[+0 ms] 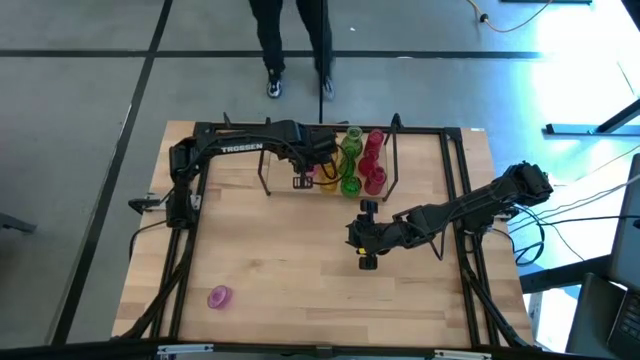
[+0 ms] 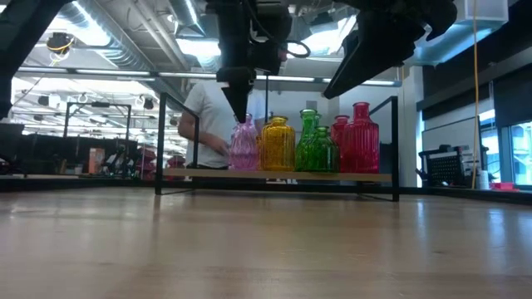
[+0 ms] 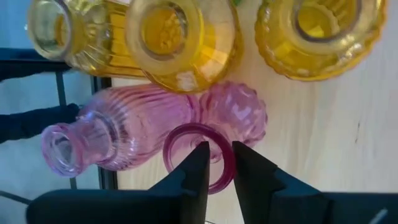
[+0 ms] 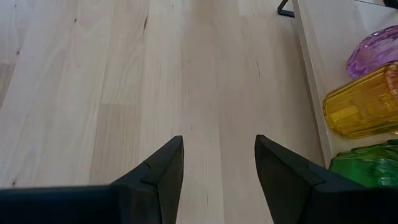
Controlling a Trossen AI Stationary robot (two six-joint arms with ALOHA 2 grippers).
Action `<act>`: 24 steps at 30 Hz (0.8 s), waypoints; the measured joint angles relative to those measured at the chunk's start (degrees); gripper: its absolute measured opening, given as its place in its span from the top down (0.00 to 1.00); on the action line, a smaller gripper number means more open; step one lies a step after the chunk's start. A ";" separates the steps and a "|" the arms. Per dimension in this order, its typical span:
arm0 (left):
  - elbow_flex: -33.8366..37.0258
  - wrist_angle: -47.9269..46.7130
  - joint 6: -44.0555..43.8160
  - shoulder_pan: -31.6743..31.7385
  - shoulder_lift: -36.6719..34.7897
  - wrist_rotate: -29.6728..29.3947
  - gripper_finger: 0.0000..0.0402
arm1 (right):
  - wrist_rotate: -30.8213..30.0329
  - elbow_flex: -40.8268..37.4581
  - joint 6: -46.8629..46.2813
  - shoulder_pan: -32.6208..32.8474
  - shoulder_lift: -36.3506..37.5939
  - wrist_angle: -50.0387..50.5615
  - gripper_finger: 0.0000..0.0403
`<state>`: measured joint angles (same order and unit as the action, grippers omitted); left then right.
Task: Sort vases onto shelf
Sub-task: Put the top violet vase on the shelf aligned with the other violet vase, then put the violet vase on the shelf aligned with the other violet vases
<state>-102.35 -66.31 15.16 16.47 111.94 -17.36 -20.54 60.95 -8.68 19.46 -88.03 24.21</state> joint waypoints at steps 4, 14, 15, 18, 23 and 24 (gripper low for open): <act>0.00 0.75 -0.04 0.30 0.00 0.37 0.83 | -0.01 0.00 0.01 0.01 0.00 -0.02 0.55; 0.00 1.76 -1.21 1.26 0.00 1.86 0.71 | 0.01 0.00 0.00 0.01 0.00 -0.03 0.56; 0.00 1.78 -1.15 1.26 -0.02 1.70 0.70 | 0.01 0.00 0.00 0.01 0.00 -0.02 0.56; 0.00 1.79 -1.09 1.16 -0.04 1.04 0.68 | 0.01 0.00 -0.01 0.03 0.00 -0.04 0.56; 0.00 1.19 -1.06 0.39 -1.20 0.91 0.68 | 0.01 0.00 -0.01 0.01 0.00 -0.04 0.56; 0.00 1.16 -1.07 0.14 -1.59 0.95 0.67 | 0.02 0.00 -0.01 0.03 0.00 -0.04 0.56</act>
<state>-102.35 -65.15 14.09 16.61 110.35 -16.41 -20.52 60.95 -8.69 19.49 -88.03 24.16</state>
